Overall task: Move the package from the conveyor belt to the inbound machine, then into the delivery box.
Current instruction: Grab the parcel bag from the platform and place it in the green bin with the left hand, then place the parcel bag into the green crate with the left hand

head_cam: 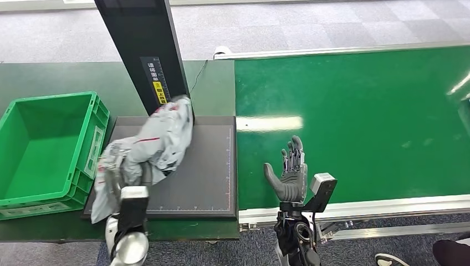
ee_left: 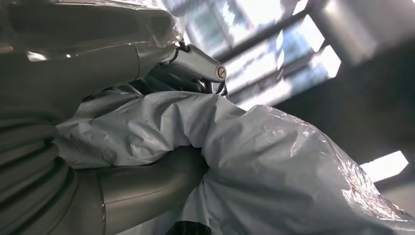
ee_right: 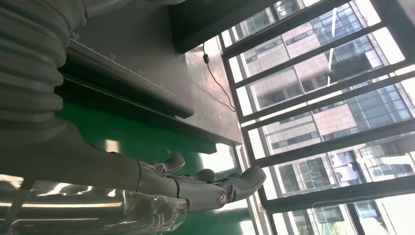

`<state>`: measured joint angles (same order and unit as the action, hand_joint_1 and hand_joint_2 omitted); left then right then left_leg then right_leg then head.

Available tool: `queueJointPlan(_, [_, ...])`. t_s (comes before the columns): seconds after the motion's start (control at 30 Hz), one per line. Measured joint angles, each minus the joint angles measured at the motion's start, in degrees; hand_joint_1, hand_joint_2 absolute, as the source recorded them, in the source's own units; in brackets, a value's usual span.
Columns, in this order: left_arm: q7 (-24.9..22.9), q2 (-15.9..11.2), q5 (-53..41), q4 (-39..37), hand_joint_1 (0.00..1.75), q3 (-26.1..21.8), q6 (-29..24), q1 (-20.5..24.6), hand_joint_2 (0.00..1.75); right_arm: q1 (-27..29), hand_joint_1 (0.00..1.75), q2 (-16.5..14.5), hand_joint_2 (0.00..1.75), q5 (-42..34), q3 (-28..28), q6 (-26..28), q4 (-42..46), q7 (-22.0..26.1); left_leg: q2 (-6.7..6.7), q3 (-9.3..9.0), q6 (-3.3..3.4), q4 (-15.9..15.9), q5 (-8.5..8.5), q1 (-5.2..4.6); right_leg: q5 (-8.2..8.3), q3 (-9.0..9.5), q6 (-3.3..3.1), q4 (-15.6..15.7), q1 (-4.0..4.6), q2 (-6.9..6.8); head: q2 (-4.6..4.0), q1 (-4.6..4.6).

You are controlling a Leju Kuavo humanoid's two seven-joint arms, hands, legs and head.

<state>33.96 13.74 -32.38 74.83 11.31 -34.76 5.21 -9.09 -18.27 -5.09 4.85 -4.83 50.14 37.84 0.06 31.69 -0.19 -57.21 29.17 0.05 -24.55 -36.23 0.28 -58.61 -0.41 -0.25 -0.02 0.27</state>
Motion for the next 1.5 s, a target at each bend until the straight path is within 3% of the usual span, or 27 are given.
queueJointPlan(0.23, [4.7,-0.6,1.1,20.0,1.60,1.0,-4.9,-6.2,1.75,-0.8,0.00,-0.1,1.75,0.3,0.8,-0.1,0.0,0.1,-0.03,-0.02,0.02,0.0,0.00,-0.01,-0.01,0.07,0.00,0.0,-0.02,-0.04,0.00,0.01])
queueJointPlan(0.37, [2.3,-1.0,1.2,24.4,1.55,-0.1,-5.1,-4.6,1.75,-1.5,0.00,-0.3,1.75,0.8,1.1,-0.2,-0.2,0.1,-0.04,-0.06,0.01,0.0,-0.04,-0.01,0.02,0.11,-0.02,0.0,-0.01,-0.05,0.01,0.01])
queueJointPlan(0.5, [-3.7,-2.4,-1.2,23.5,1.60,-2.2,-4.9,0.5,1.75,-2.4,0.00,-0.6,1.75,1.3,1.2,-0.4,-0.8,-0.1,-0.04,-0.08,-0.01,0.0,-0.13,0.00,0.06,0.11,-0.06,0.0,0.00,-0.05,0.01,0.01])
queueJointPlan(0.6, [-9.1,-4.2,-2.8,18.7,1.68,-4.3,-3.4,6.5,1.75,-3.0,0.00,-0.9,1.75,1.6,1.2,-0.5,-1.4,-0.2,-0.05,-0.09,-0.03,0.0,-0.21,0.00,0.11,0.11,-0.08,0.0,0.01,-0.05,0.01,0.02])
queueJointPlan(0.7, [-12.9,-6.8,-4.0,9.2,1.70,-7.5,-1.6,15.0,1.75,-3.3,0.00,-1.3,1.75,1.8,1.1,-0.5,-1.8,-0.5,-0.05,-0.09,-0.06,0.0,-0.30,0.01,0.21,0.10,-0.11,0.0,0.01,-0.05,0.00,0.01])
queueJointPlan(0.83, [-12.9,-10.6,-3.7,-6.3,1.67,-13.3,0.2,25.7,1.75,-2.7,0.00,-1.5,1.75,1.9,0.9,-0.6,-1.9,-0.7,0.10,-0.09,-0.12,0.0,-0.37,0.01,0.34,0.04,-0.21,-0.1,0.02,0.05,-0.01,0.01])
queueJointPlan(0.97, [-14.0,-13.7,-3.6,-19.2,1.68,-18.1,2.8,33.3,1.75,-2.1,0.00,-1.5,1.75,1.8,0.9,-0.8,-1.9,-0.7,0.14,-0.05,-0.13,0.0,-0.38,0.02,0.35,-0.02,-0.22,-0.1,0.03,0.09,0.00,0.02])
queueJointPlan(1.2, [-16.9,-19.1,-5.7,-34.2,1.63,-23.4,4.1,41.2,1.75,-1.0,0.00,-1.4,1.75,1.6,1.2,-1.4,-1.9,-0.7,0.18,0.02,-0.13,0.0,-0.38,0.02,0.34,-0.10,-0.22,-0.1,0.03,0.12,0.01,0.03])
queueJointPlan(1.5, [-23.7,-24.4,-11.4,-44.0,1.69,-25.7,6.1,44.5,1.75,0.0,0.00,-1.3,1.75,1.8,1.5,-2.4,-2.0,-0.5,0.18,0.03,-0.13,0.0,-0.38,0.02,0.34,-0.12,-0.22,-0.1,0.03,0.12,-0.01,0.04])
